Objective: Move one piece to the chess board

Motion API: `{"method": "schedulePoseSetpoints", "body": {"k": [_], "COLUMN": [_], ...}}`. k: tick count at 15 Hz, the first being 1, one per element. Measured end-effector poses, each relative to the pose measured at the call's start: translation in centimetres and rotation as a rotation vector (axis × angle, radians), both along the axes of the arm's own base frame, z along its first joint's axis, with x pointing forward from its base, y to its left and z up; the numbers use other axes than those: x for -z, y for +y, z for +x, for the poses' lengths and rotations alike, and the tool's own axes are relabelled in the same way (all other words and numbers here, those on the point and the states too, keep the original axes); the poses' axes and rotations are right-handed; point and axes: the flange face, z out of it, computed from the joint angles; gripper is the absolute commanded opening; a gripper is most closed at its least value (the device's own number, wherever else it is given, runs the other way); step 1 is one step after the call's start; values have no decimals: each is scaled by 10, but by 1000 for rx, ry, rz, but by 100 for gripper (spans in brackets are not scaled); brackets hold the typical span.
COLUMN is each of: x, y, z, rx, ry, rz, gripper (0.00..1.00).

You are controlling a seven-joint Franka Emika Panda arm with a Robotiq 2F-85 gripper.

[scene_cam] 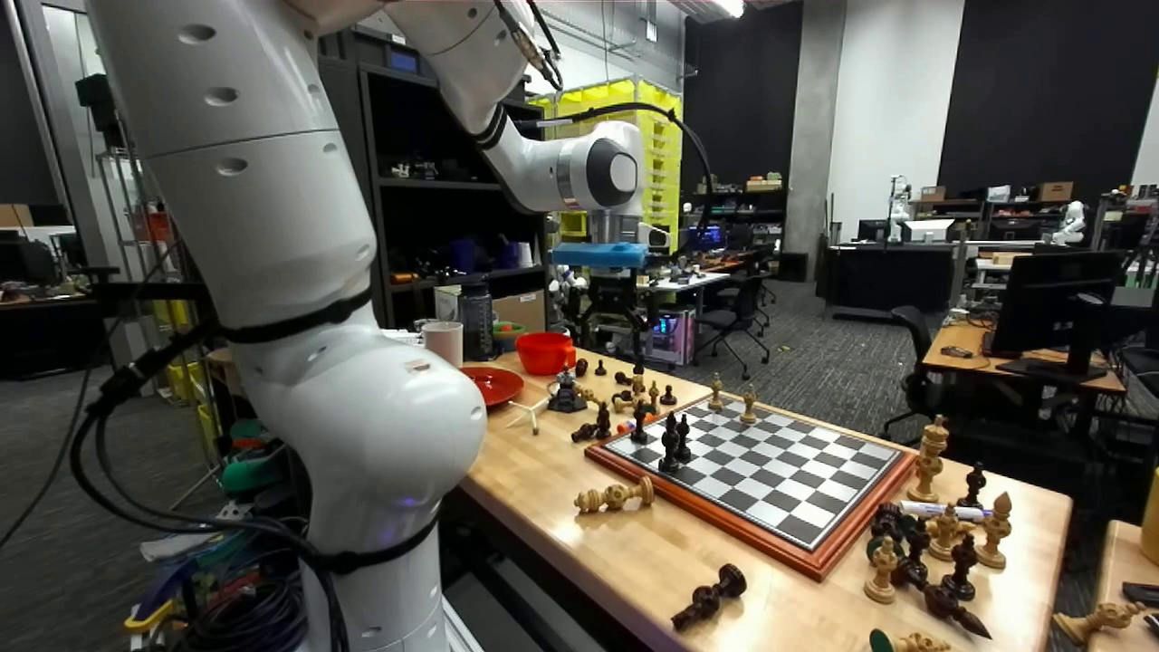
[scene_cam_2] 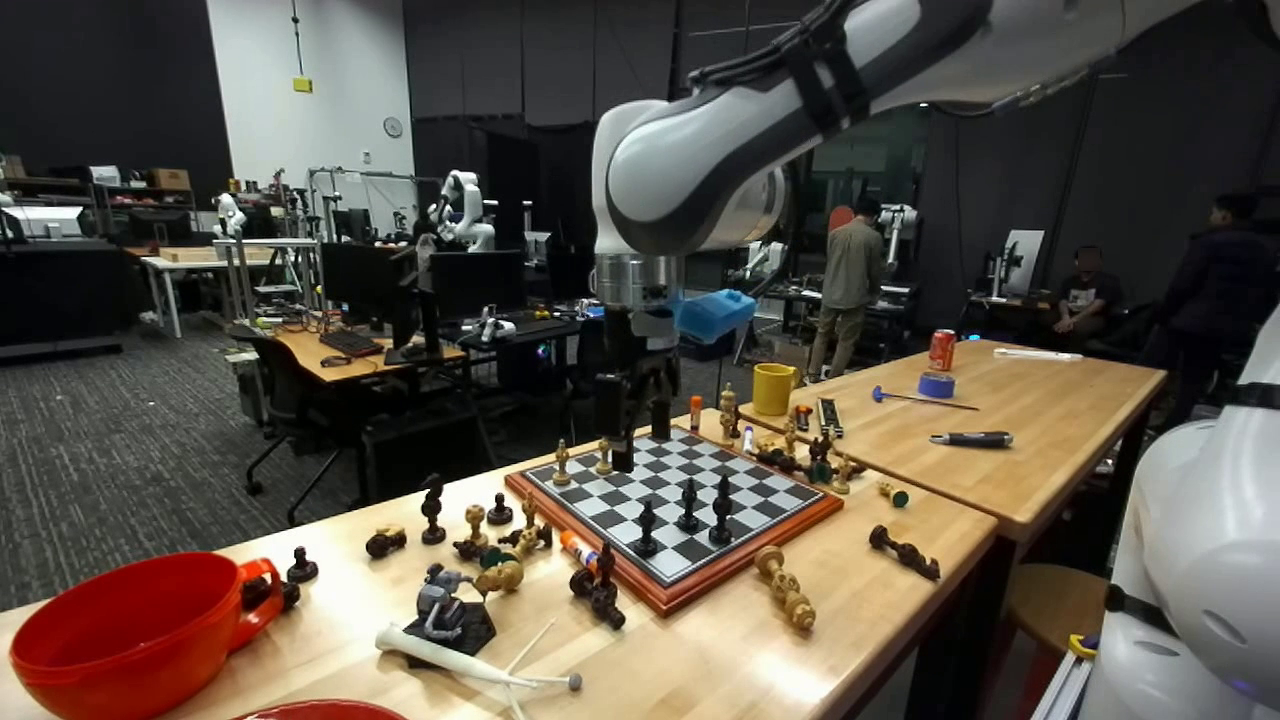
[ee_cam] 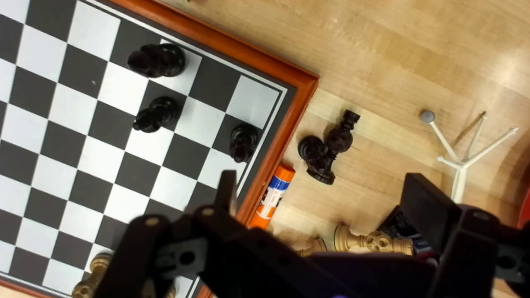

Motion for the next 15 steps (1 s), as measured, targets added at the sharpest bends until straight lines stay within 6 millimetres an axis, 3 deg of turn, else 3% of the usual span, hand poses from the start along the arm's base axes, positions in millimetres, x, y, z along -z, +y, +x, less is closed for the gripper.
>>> {"method": "schedulePoseSetpoints", "body": {"k": [7, 15], "x": [8, 58], "y": [8, 42], "z": [7, 37], "rx": [-79, -249], "ry": [2, 68], "rz": [-53, -75], "gripper": [100, 100]}}
